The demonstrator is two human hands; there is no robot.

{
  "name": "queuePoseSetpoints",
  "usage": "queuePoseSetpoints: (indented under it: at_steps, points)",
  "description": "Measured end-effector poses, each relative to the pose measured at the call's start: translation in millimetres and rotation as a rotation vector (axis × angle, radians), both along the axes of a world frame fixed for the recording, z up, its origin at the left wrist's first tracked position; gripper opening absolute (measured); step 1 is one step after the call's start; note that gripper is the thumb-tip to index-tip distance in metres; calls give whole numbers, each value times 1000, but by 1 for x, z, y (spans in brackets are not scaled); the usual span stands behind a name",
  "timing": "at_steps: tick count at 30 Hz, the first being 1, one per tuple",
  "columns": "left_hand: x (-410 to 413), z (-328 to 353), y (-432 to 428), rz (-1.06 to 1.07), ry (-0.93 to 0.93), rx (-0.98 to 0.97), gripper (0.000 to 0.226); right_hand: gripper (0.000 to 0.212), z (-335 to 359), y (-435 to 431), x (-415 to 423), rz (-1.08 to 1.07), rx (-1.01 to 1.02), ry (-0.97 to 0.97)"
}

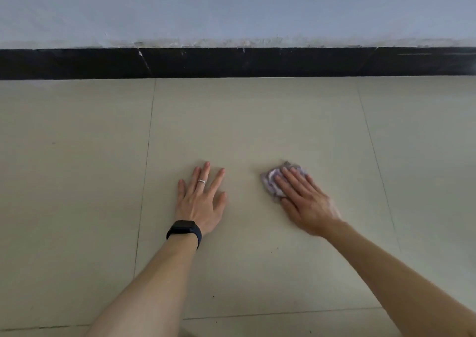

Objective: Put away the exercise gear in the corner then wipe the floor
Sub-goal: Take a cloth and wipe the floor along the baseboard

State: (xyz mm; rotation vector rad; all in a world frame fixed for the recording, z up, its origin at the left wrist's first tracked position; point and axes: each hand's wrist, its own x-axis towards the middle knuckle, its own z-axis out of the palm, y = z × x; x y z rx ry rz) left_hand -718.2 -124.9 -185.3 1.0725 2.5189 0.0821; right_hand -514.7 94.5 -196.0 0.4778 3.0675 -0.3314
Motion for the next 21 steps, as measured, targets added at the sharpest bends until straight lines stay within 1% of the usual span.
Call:
queuePoseSetpoints:
  at_steps: [3, 4, 5, 6, 9, 10, 11, 12, 13, 16, 17, 18, 19, 20, 21]
  points:
    - [-5, -4, -7, -23, 11, -13, 60, 60, -1, 30, -31, -686, -184, -51]
    - [-10, -5, -8, -39, 22, -4, 60, 60, -1, 24, -43, -804, -211, -78]
    - [-15, -6, -8, -54, 30, -1, 61, 60, -1, 13, -51, -791, -184, -90]
    - [-19, -7, -7, -64, 38, -2, 61, 60, -2, -3, -56, -653, -129, -79]
    - [-28, -6, 5, -13, 46, 33, 62, 55, -2, -33, -53, 91, -54, -104]
    - [-28, -5, 10, 9, 42, 48, 62, 54, -1, -24, -53, 263, -46, -103]
    - [-29, -5, 16, 19, 40, 47, 63, 53, 1, -6, -58, 327, -30, -93]
    - [-31, -6, 20, 24, 38, 37, 63, 53, 0, 12, -63, 275, -6, -71]
    - [-33, -8, 22, 26, 34, 29, 63, 53, -1, 31, -69, 112, -4, -56]
    - [-46, -12, 29, 50, 31, 40, 62, 55, -2, 75, -96, -669, -184, -27]
    - [-53, -14, 34, 68, 32, 47, 60, 56, -5, 75, -109, -858, -213, -19]
    - [-62, -14, 41, 94, 33, 52, 60, 57, -7, 67, -122, -963, -207, -16]
    - [-74, -14, 51, 121, 35, 56, 60, 58, -7, 56, -133, -980, -191, 3]
    - [-85, -14, 61, 144, 36, 58, 60, 59, -8, 42, -140, -886, -176, 23]
    - [-95, -13, 70, 162, 40, 59, 60, 59, -9, 29, -143, -664, -143, 13]
